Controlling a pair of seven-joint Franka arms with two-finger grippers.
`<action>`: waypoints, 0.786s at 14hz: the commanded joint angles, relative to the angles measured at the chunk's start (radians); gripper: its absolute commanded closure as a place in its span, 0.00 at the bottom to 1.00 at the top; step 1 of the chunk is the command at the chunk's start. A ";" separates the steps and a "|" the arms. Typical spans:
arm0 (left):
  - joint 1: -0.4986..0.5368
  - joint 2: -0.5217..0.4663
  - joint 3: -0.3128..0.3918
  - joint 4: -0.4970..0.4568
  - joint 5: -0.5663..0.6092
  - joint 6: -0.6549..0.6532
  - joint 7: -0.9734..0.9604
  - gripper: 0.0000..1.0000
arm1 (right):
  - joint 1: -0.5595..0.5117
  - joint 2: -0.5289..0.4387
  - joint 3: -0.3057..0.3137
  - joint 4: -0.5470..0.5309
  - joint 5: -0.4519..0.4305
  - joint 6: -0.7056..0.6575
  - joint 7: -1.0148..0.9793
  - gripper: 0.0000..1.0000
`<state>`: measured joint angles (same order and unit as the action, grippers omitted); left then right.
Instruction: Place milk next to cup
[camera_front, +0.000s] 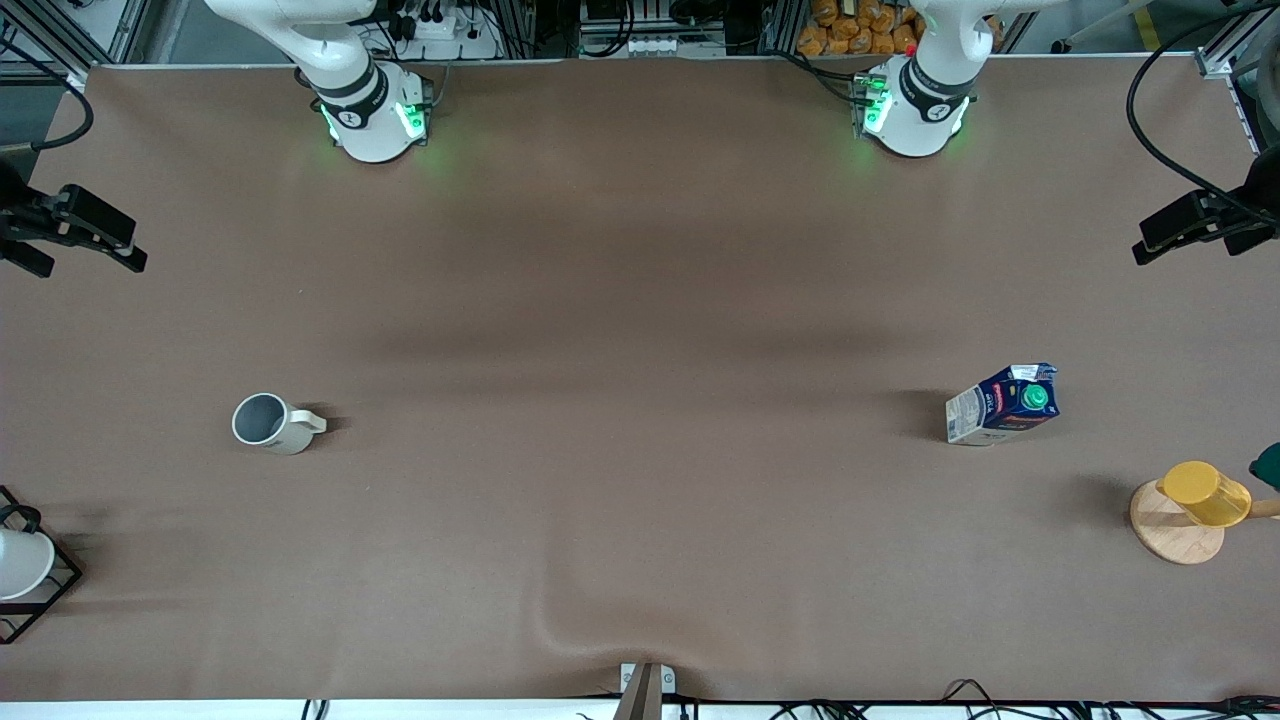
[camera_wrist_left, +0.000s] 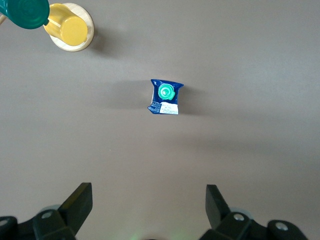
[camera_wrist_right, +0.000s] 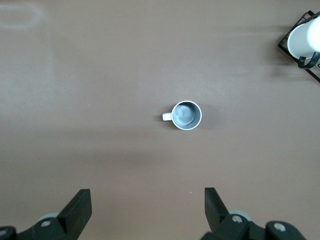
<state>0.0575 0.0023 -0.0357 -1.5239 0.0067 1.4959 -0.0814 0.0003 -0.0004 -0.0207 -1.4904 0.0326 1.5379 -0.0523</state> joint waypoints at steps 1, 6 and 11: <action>0.001 0.012 0.003 0.025 0.001 -0.008 0.005 0.00 | 0.001 -0.032 0.005 -0.034 -0.016 0.004 0.003 0.00; -0.010 0.021 -0.001 0.019 0.041 -0.008 0.006 0.00 | 0.001 -0.029 0.005 -0.034 -0.016 0.002 0.005 0.00; 0.001 0.077 -0.003 -0.031 0.036 0.059 -0.006 0.00 | -0.020 0.020 -0.001 -0.022 -0.016 0.005 -0.057 0.00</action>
<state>0.0583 0.0664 -0.0357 -1.5329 0.0234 1.5157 -0.0814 -0.0032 0.0049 -0.0246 -1.5060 0.0307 1.5376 -0.0775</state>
